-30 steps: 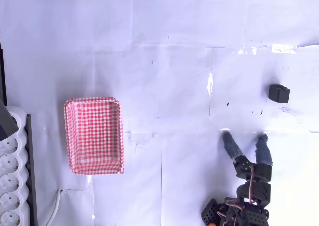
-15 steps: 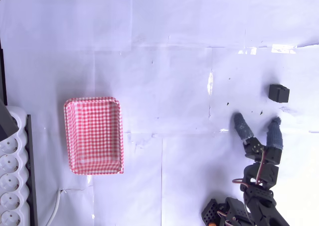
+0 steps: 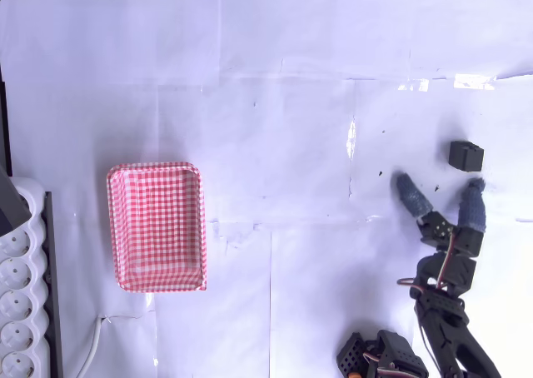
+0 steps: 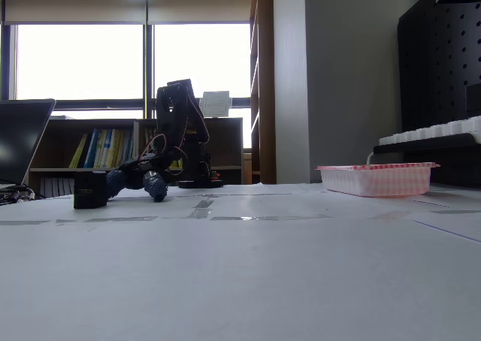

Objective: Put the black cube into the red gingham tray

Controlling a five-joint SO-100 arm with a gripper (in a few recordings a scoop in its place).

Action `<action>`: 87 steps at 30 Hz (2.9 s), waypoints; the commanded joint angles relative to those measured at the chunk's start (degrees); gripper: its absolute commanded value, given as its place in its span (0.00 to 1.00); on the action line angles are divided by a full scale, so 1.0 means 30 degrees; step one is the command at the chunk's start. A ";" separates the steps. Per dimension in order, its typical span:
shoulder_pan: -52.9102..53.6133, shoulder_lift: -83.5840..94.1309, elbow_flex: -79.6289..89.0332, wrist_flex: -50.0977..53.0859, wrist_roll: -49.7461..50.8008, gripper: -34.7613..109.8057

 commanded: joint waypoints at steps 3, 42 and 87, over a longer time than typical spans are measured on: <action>0.0469 0.1553 0.2666 -0.0645 0.0527 0.61; -0.1084 0.5215 0.9141 0.0293 -0.0820 0.51; -1.0811 -0.6416 3.0586 4.8926 -0.8525 0.24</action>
